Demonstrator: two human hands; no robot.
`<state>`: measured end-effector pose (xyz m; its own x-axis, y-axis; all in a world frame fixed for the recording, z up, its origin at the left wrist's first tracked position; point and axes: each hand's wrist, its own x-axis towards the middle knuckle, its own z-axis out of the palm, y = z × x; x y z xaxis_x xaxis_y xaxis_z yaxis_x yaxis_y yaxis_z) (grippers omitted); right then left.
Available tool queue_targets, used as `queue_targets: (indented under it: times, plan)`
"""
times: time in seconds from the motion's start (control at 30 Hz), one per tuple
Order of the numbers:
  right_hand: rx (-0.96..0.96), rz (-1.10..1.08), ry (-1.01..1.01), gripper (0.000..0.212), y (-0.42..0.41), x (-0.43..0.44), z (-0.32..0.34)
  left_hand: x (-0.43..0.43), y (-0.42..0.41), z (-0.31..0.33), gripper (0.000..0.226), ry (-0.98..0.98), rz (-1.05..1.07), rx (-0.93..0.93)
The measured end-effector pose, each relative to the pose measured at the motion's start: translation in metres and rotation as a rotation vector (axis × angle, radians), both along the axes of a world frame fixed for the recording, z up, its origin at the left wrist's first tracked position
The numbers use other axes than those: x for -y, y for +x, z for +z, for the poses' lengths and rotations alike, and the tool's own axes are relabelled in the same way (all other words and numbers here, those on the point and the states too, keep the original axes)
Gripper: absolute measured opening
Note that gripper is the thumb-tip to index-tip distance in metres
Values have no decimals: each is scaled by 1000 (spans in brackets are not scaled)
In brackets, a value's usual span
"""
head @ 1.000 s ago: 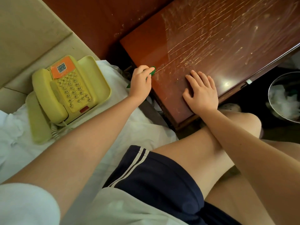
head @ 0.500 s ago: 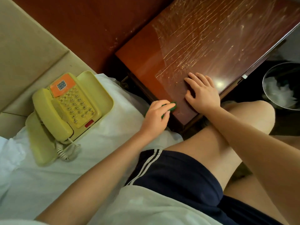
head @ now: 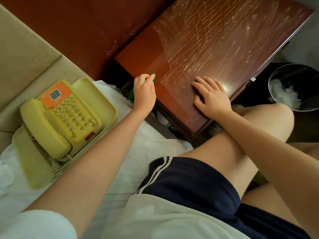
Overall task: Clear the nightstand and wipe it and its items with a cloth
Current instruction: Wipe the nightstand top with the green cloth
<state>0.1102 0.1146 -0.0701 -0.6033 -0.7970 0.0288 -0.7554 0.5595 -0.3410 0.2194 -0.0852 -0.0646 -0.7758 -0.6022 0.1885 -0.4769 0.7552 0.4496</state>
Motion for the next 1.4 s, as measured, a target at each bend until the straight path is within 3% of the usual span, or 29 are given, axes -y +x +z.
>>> queue_targets:
  times: [0.27, 0.6, 0.67, 0.8, 0.87, 1.2, 1.4]
  plan:
    - [-13, 24, 41, 62, 0, -1, 0, -49, 17, -1, 31, -37, -200, -34]
    - [3, 18, 44, 53, 3, -11, 1, -114, 47, -8, 33, 44, -463, -112]
    - [8, 4, 60, 55, 1, -17, 2, -102, 47, -3, 32, 56, -397, -118]
    - [19, 13, 116, 48, -1, -25, 0, -69, 40, 2, 32, 124, -2, -117]
    - [37, 20, 139, 48, -2, -27, -2, -69, 39, -2, 33, 122, 36, -91]
    - [30, 26, 123, 48, -3, -28, 0, -131, 55, -15, 35, 43, -419, -112]
    - [52, 47, 68, 47, -6, -29, -2, -132, 61, -11, 33, 135, -729, -76]
